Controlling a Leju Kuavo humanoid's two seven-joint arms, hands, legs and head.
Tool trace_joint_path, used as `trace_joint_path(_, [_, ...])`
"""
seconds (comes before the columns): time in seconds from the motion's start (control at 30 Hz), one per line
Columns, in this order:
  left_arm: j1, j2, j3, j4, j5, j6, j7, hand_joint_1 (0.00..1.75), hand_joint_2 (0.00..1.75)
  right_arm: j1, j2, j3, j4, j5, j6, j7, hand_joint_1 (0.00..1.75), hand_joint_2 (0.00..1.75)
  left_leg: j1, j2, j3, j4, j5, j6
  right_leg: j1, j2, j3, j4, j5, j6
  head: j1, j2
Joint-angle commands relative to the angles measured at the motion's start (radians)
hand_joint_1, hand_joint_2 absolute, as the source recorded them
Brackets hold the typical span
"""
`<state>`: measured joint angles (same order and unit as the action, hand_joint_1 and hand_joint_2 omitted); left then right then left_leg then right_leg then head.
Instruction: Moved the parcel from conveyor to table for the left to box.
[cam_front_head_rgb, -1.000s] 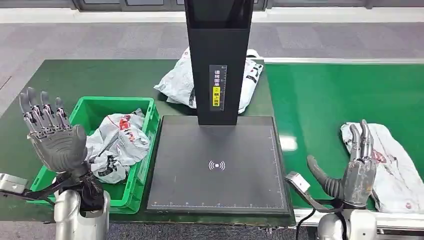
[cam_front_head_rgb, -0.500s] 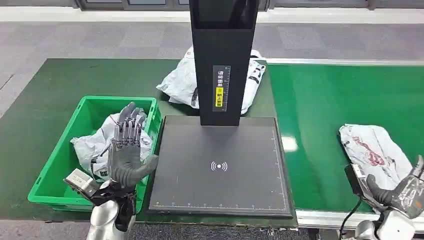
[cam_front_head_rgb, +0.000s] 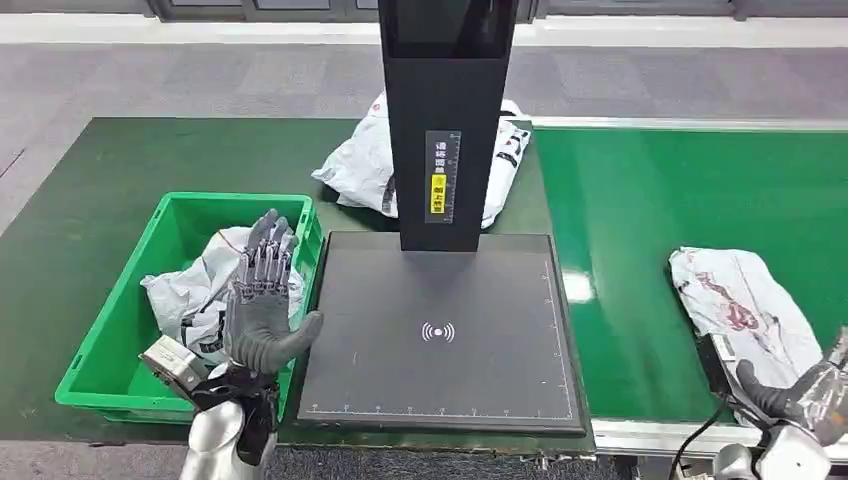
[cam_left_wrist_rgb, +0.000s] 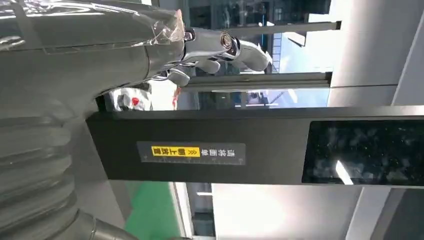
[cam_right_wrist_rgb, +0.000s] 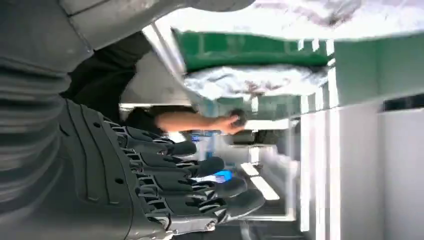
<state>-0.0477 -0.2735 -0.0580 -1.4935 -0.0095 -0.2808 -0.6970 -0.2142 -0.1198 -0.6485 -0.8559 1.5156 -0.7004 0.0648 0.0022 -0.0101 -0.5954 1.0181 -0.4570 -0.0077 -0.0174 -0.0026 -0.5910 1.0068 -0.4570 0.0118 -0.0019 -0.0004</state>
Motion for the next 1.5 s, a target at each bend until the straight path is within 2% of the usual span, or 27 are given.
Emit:
trace_joint_path(0.03, [0.039,-0.017,-0.021,0.053,0.002,0.0,-0.001,0.0,1.75,-0.107,-0.019,-0.101,0.224,0.012,0.002,-0.027,0.0,1.75,0.0,0.004,0.005,-0.003,0.0,0.0,0.001,0.003,0.005,-0.004,0.001,-0.001,0.0,0.0])
trace_joint_path(0.3, [0.039,-0.017,-0.021,0.053,0.002,0.0,-0.001,0.0,1.75,-0.107,-0.019,-0.101,0.224,0.012,0.002,-0.027,0.0,1.75,0.0,0.002,0.004,-0.002,-0.001,0.0,0.001,0.001,0.004,-0.003,0.0,-0.001,0.0,0.0])
trace_joint_path(0.4, [0.039,-0.019,-0.02,0.055,0.0,0.0,-0.001,0.0,1.75,-0.198,-0.051,-0.189,0.445,-0.085,0.002,-0.144,0.0,1.75,0.0,0.003,0.005,-0.003,0.0,0.0,0.001,0.002,0.004,-0.003,0.0,-0.001,0.0,0.0])
trace_joint_path(0.5, [0.035,-0.019,-0.019,0.057,-0.003,-0.006,-0.001,0.0,1.75,-0.234,-0.077,-0.19,0.563,-0.061,0.005,-0.134,0.0,1.75,0.001,0.003,0.005,-0.002,0.0,0.0,0.001,0.003,0.004,-0.004,0.001,-0.001,0.0,0.0])
trace_joint_path(0.6, [0.036,-0.02,-0.016,0.05,-0.008,-0.003,-0.001,0.0,1.75,-0.237,-0.079,-0.178,0.58,-0.043,0.018,-0.112,0.0,1.75,0.0,0.002,0.003,-0.001,0.0,0.0,0.001,0.002,0.002,-0.002,0.001,0.0,0.0,0.0])
trace_joint_path(0.67, [0.041,-0.022,-0.015,0.039,-0.013,-0.001,-0.001,0.0,1.75,-0.24,-0.081,-0.172,0.587,-0.032,0.043,-0.084,0.0,1.75,0.0,0.003,0.005,-0.003,0.0,0.0,0.001,0.002,0.005,-0.004,0.001,-0.001,0.0,0.0])
trace_joint_path(0.87, [0.038,-0.019,-0.008,0.035,-0.015,-0.007,0.0,0.0,1.75,-0.244,-0.092,-0.146,0.597,0.021,0.216,0.023,0.0,1.75,0.0,0.003,0.004,-0.002,-0.001,0.0,0.001,0.002,0.004,-0.003,0.001,0.0,0.0,0.0])
trace_joint_path(0.9, [0.038,-0.019,-0.008,0.035,-0.015,-0.007,0.0,0.0,1.75,-0.244,-0.092,-0.146,0.597,0.021,0.216,0.023,0.0,1.75,0.001,0.005,0.009,-0.006,-0.001,0.0,0.001,0.004,0.008,-0.007,0.002,-0.001,0.0,0.0])
trace_joint_path(1.0, [0.033,-0.016,-0.011,0.043,-0.017,-0.013,0.0,0.0,1.75,-0.244,-0.091,-0.143,0.601,0.041,0.318,0.046,0.0,1.75,0.001,0.004,0.006,-0.003,-0.001,0.0,0.001,0.003,0.006,-0.005,0.001,-0.001,0.0,0.0])
trace_joint_path(1.17, [0.035,-0.013,-0.011,0.039,-0.017,-0.015,-0.001,0.0,1.75,-0.248,-0.093,-0.132,0.606,0.055,0.369,0.064,0.0,1.75,0.0,0.004,0.005,-0.003,0.001,0.0,0.001,0.003,0.005,-0.004,0.002,0.0,0.0,0.0])
trace_joint_path(1.2, [0.034,-0.012,-0.012,0.039,-0.017,-0.017,-0.001,0.0,1.75,-0.246,-0.091,-0.131,0.6,0.055,0.37,0.065,1.75,1.75,0.001,0.004,0.006,-0.003,0.001,0.001,0.002,0.003,0.006,-0.006,0.003,0.0,0.0,0.0])
trace_joint_path(1.5, [0.051,-0.017,-0.012,0.021,-0.025,-0.006,0.004,0.0,1.75,-0.25,-0.077,-0.113,0.579,0.055,0.309,0.056,1.75,1.75,0.0,0.004,0.007,-0.002,0.002,0.004,0.001,0.003,0.009,-0.005,0.003,0.002,0.0,0.0])
